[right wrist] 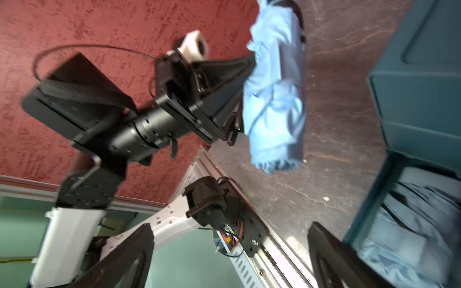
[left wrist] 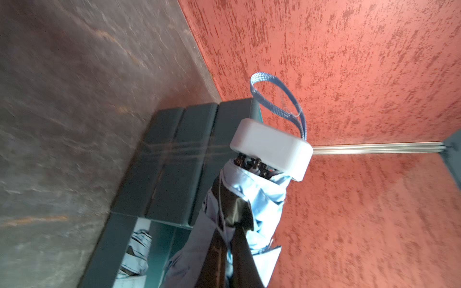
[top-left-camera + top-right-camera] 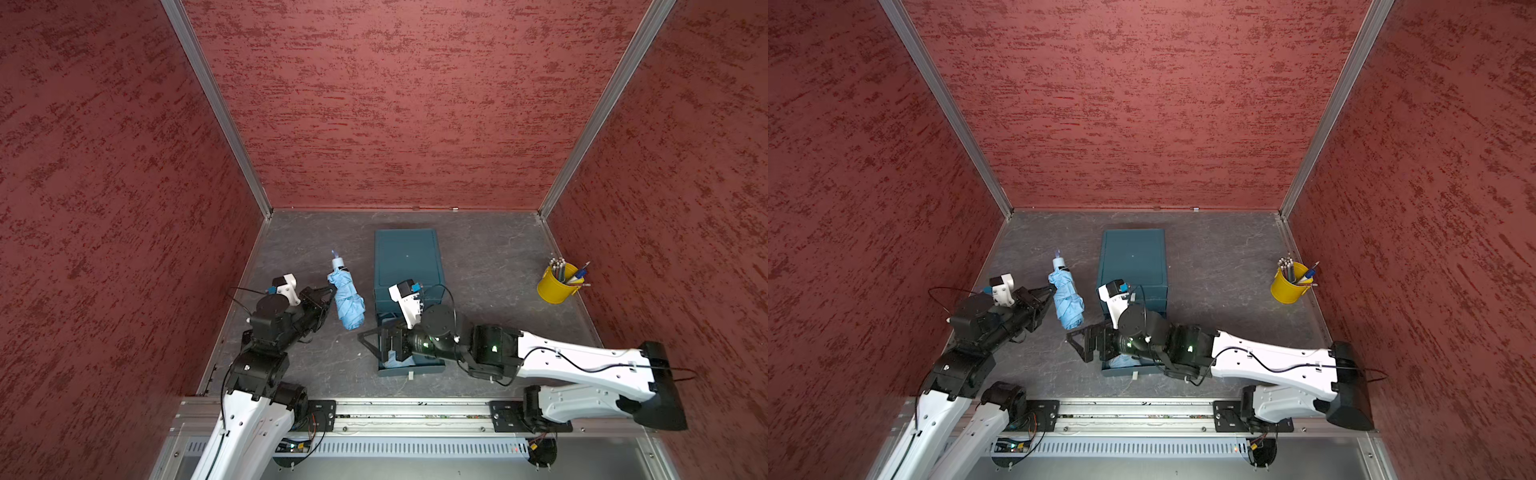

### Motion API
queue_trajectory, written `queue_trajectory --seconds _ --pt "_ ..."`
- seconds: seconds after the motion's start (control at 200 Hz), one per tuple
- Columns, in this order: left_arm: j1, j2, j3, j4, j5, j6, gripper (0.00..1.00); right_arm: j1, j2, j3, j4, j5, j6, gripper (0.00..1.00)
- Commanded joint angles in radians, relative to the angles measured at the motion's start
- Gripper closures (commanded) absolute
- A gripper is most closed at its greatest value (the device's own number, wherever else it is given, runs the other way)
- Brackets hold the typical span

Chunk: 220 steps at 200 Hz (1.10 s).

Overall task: Place the umbrella in the drawer by color
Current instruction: Pick up the umbrella from the center of the board.

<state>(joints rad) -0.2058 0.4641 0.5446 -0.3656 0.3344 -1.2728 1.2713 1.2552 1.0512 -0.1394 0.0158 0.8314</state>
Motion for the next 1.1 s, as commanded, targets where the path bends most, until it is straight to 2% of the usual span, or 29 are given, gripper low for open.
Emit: queue_trajectory --seconds 0.0,0.17,0.271,0.396,0.611,0.802,0.967,1.032,1.097 --pt "0.003 -0.049 -0.047 0.239 0.130 -0.212 1.00 -0.056 0.022 0.023 0.114 -0.120 -0.014 0.02" --pt "0.001 -0.074 -0.059 0.342 0.187 -0.234 1.00 -0.130 0.047 -0.010 0.133 -0.174 -0.002 0.05" --pt "-0.006 -0.088 -0.086 0.442 0.205 -0.298 1.00 -0.132 0.069 -0.015 0.170 -0.203 0.004 0.08" --pt "-0.007 -0.114 -0.086 0.470 0.210 -0.309 1.00 -0.132 0.086 -0.016 0.205 -0.226 0.014 0.13" --pt "-0.009 -0.120 -0.129 0.547 0.221 -0.358 1.00 -0.133 0.071 -0.043 0.227 -0.227 0.031 0.36" --pt "-0.009 -0.123 -0.158 0.525 0.224 -0.341 1.00 -0.132 0.052 -0.050 0.208 -0.221 0.037 0.56" --pt "-0.012 -0.128 -0.151 0.455 0.223 -0.281 1.00 -0.132 0.052 -0.033 0.160 -0.209 0.033 0.77" --pt "-0.018 -0.133 -0.130 0.386 0.218 -0.224 1.00 -0.133 0.052 -0.026 0.142 -0.206 0.030 0.83" --pt "-0.023 -0.138 -0.093 0.288 0.202 -0.138 0.80 -0.131 0.056 -0.006 0.101 -0.205 0.029 0.87"
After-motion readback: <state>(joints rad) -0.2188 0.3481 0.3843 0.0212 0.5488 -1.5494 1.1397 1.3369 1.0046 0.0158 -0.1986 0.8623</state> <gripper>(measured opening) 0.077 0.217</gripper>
